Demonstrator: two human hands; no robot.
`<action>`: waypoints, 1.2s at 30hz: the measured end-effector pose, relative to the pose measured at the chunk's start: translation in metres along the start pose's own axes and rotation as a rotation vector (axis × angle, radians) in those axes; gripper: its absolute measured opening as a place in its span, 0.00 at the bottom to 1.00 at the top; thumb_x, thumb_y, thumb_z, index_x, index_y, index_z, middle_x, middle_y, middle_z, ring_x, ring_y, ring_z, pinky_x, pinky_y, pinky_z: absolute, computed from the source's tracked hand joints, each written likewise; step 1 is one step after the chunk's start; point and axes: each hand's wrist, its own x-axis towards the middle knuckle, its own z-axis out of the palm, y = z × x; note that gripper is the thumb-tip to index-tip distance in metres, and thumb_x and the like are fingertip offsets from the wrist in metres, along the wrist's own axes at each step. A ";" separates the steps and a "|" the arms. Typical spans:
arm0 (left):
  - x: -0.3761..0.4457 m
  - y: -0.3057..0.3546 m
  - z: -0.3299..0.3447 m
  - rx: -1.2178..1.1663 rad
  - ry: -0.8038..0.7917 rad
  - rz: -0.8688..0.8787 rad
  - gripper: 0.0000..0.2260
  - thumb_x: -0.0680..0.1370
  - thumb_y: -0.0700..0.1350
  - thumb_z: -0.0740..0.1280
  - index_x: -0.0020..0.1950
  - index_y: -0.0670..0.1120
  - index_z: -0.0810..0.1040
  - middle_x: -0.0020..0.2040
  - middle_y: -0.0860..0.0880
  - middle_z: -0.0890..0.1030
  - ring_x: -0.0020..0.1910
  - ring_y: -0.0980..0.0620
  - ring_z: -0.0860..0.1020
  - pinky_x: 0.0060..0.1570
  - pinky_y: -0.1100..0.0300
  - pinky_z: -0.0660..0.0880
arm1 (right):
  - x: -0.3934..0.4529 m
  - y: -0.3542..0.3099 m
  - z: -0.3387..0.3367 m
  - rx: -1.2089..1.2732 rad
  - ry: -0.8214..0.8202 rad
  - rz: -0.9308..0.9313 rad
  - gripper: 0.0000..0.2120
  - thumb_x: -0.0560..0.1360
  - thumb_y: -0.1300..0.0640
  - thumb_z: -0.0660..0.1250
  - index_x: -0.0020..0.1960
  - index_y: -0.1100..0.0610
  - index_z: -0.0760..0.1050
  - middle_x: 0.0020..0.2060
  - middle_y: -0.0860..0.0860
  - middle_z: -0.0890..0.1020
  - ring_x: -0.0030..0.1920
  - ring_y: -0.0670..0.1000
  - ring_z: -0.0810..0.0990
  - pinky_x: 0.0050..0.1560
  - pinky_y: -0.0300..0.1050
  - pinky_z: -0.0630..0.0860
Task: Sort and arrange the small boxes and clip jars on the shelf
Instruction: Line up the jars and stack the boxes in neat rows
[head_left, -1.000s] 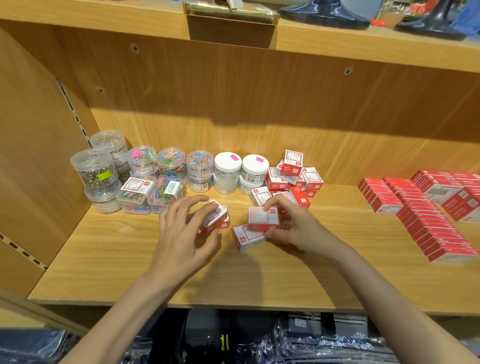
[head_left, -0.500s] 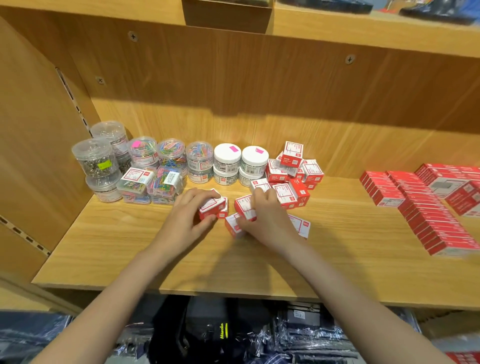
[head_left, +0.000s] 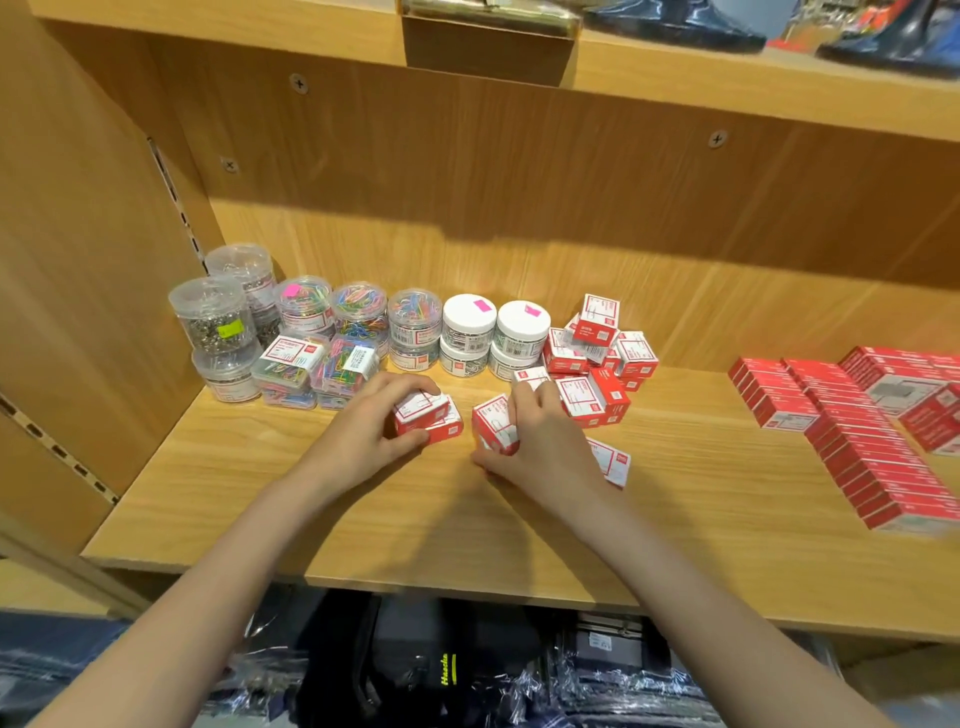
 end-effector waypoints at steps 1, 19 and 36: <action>0.001 -0.001 -0.001 -0.001 -0.017 0.017 0.22 0.71 0.39 0.72 0.59 0.57 0.69 0.58 0.52 0.72 0.56 0.54 0.70 0.50 0.69 0.66 | 0.002 0.001 0.000 -0.004 0.006 -0.018 0.22 0.67 0.52 0.73 0.53 0.59 0.65 0.50 0.55 0.70 0.46 0.56 0.73 0.39 0.43 0.67; 0.002 0.010 -0.015 -0.079 -0.223 -0.011 0.24 0.72 0.33 0.68 0.62 0.54 0.66 0.55 0.50 0.74 0.49 0.49 0.77 0.45 0.64 0.75 | 0.023 0.026 -0.054 0.305 -0.133 -0.063 0.13 0.68 0.61 0.72 0.42 0.49 0.70 0.42 0.49 0.77 0.41 0.45 0.76 0.43 0.39 0.72; 0.009 0.019 0.003 0.225 -0.146 0.003 0.25 0.74 0.49 0.69 0.68 0.54 0.65 0.60 0.54 0.71 0.58 0.52 0.64 0.59 0.55 0.63 | 0.010 0.042 -0.045 0.093 -0.139 -0.120 0.09 0.71 0.53 0.70 0.48 0.56 0.75 0.42 0.46 0.75 0.45 0.48 0.72 0.43 0.43 0.65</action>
